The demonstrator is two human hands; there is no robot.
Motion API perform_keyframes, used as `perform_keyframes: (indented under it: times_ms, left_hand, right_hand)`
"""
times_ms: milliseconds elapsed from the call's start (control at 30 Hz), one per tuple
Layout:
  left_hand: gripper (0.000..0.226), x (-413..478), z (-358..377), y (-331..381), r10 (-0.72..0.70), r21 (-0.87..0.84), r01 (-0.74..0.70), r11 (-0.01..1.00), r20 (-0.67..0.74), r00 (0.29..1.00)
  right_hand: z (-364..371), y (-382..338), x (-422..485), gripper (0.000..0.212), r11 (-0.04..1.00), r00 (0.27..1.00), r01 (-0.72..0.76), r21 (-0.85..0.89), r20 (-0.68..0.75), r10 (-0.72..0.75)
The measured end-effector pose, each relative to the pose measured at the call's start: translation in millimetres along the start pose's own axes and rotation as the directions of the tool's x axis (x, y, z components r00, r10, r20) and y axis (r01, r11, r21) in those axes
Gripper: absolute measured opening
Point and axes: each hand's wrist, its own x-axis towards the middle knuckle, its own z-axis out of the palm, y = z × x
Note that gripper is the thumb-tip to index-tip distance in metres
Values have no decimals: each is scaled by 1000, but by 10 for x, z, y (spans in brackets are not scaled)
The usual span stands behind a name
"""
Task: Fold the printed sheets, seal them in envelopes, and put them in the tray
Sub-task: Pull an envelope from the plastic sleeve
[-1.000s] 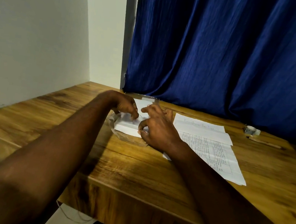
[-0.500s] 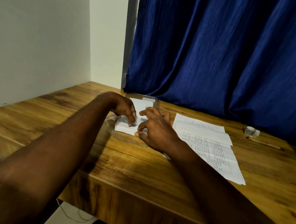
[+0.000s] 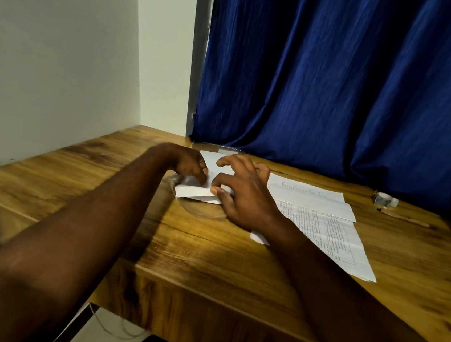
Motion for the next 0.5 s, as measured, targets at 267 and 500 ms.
perform_keyframes:
  times_ms: [267, 500]
  left_hand:
    - [45, -83, -18, 34, -52, -138, 50, 989, -13, 999]
    - [28, -157, -21, -21, -109, -116, 101, 988, -60, 992]
  right_hand:
    - [-180, -24, 118, 10, 921, 993, -75, 382, -58, 104]
    - [-513, -80, 193, 15, 842, 976, -66, 535, -142, 167]
